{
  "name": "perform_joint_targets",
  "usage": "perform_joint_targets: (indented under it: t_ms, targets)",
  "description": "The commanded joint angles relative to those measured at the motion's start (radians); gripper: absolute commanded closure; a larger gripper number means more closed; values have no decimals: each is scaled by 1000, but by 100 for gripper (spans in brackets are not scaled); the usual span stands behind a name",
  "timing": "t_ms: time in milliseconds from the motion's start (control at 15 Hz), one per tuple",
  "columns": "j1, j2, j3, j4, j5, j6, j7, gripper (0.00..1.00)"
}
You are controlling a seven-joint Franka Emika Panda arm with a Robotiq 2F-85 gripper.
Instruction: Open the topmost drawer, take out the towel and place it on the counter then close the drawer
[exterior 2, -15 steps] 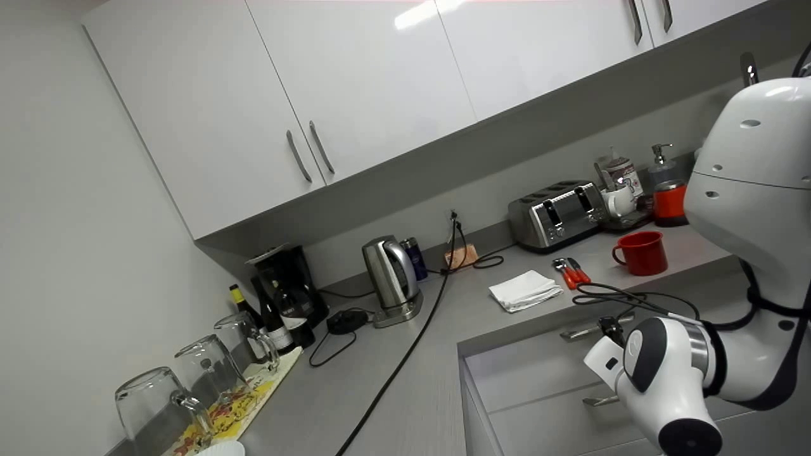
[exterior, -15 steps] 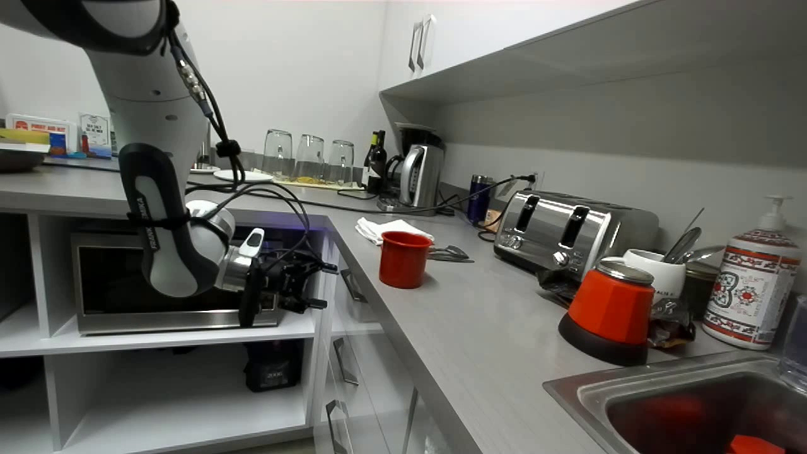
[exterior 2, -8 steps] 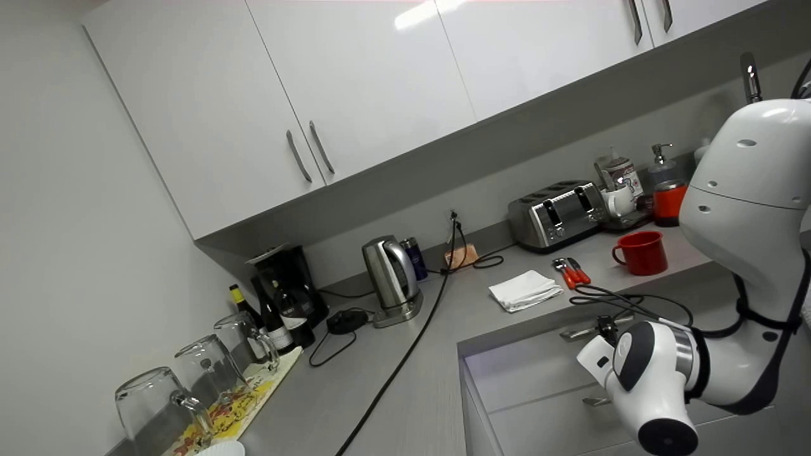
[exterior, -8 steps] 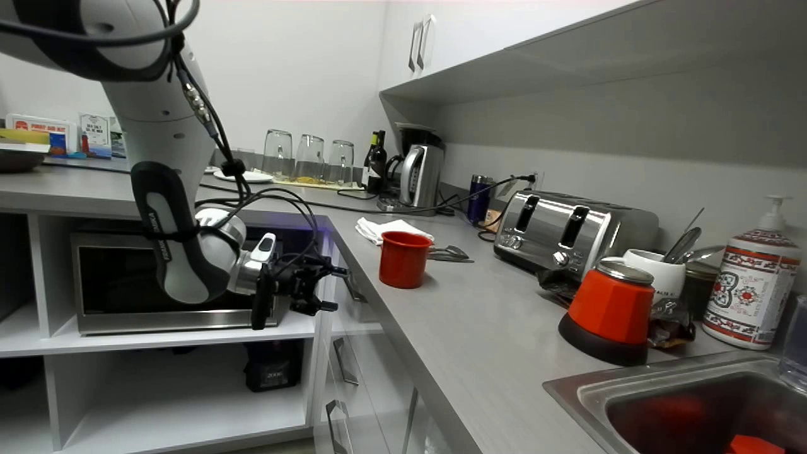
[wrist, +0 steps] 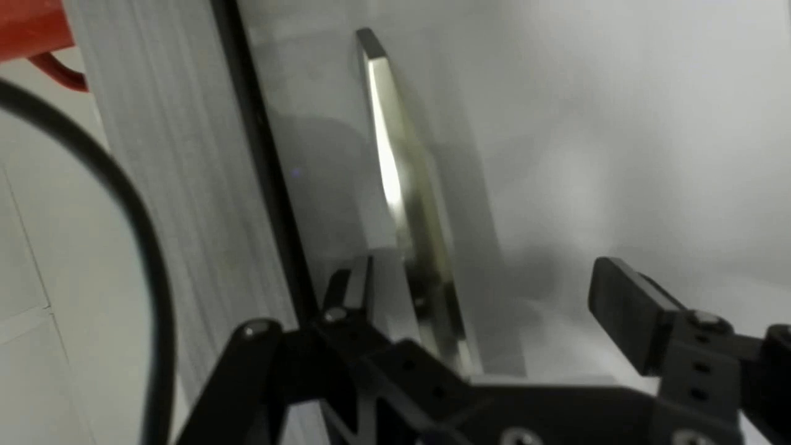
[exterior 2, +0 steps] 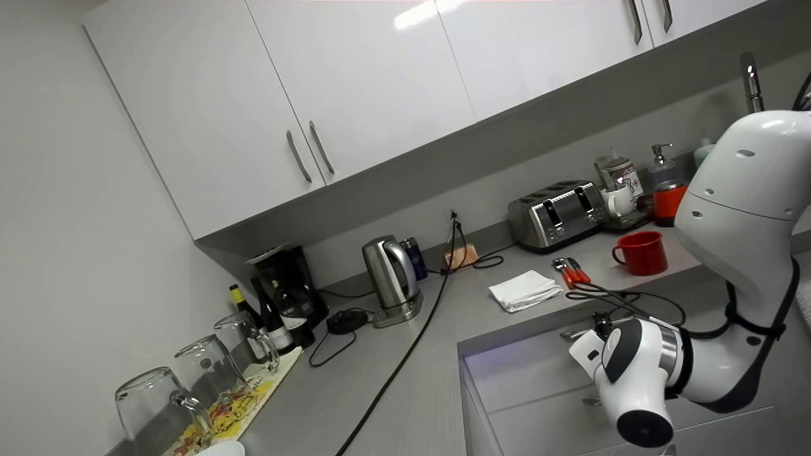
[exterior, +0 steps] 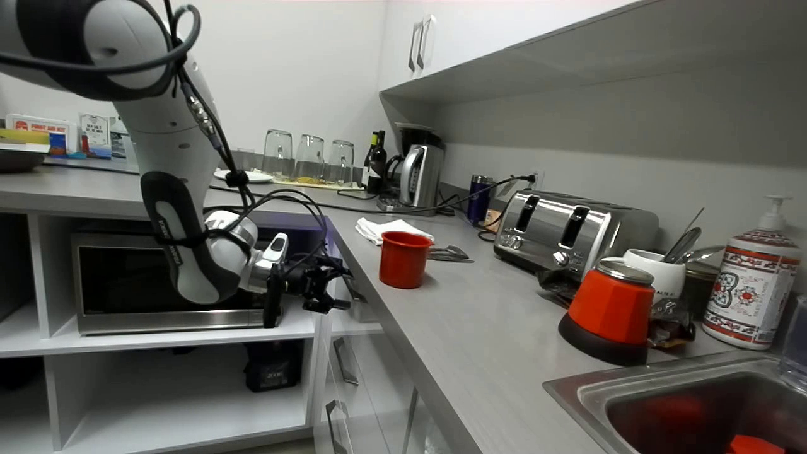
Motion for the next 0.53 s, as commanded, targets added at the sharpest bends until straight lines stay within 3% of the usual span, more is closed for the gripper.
perform_joint_targets:
  t_ms: [0, 467]
  targets:
    - [20, 47, -21, 84, 52, -27, -42, 42]
    - [44, 59, -34, 124, 110, -78, -48, 94]
